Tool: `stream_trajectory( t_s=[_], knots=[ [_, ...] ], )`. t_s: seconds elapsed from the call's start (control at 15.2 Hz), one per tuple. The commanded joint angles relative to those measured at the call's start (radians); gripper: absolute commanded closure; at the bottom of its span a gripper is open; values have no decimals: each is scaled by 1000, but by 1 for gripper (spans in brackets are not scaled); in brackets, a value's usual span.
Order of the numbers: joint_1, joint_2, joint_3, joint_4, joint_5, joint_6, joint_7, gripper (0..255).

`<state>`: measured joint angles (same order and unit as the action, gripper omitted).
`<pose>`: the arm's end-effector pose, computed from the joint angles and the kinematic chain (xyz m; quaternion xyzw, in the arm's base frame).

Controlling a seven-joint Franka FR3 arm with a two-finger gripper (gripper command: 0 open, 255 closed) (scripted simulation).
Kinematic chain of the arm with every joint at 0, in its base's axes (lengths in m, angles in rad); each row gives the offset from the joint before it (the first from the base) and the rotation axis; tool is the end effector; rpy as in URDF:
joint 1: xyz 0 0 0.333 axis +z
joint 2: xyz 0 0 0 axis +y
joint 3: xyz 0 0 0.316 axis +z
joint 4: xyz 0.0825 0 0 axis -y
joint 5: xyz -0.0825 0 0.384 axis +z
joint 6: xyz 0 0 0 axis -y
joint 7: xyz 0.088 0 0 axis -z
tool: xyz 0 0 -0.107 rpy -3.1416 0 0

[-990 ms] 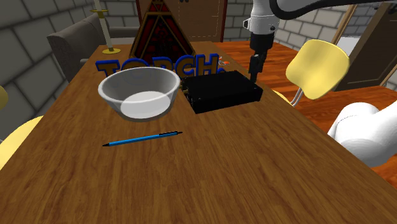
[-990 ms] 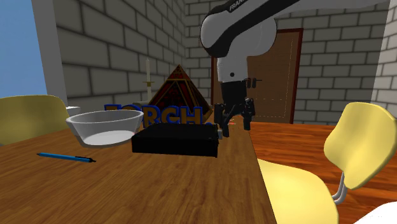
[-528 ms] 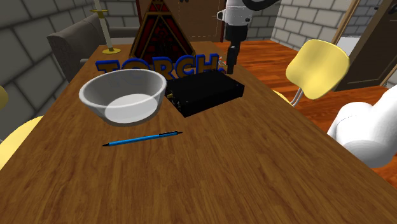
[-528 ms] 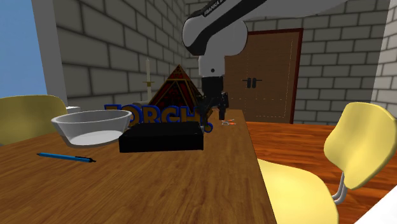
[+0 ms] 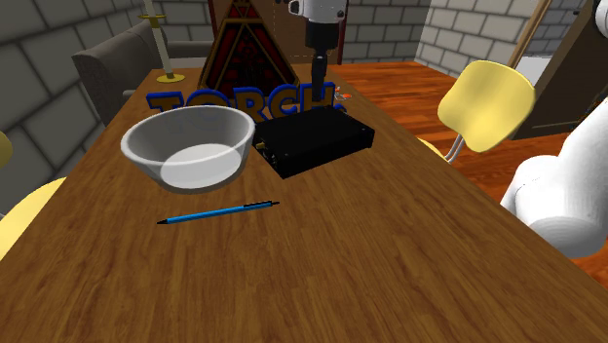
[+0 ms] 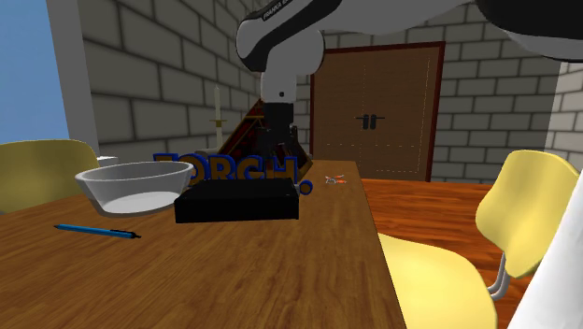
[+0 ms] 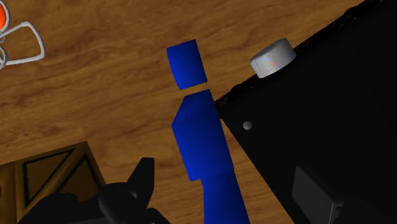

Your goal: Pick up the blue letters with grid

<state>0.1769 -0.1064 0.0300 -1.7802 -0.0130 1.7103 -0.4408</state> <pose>0.5196 0.1086 0.5948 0.9476 0.3188 0.0172 0.0101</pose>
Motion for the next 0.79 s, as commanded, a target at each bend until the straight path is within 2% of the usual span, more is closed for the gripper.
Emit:
stream_trajectory(
  t_s=[0.0, 0.4, 0.66, 0.73],
  knots=[
    [13, 60, 9, 70, 9, 2, -41, 0],
    [49, 239, 48, 341, 27, -51, -147, 0],
    [79, 373, 79, 560, 29, -112, -208, 0],
    [81, 382, 81, 574, 29, -117, -212, 0]
  ],
)
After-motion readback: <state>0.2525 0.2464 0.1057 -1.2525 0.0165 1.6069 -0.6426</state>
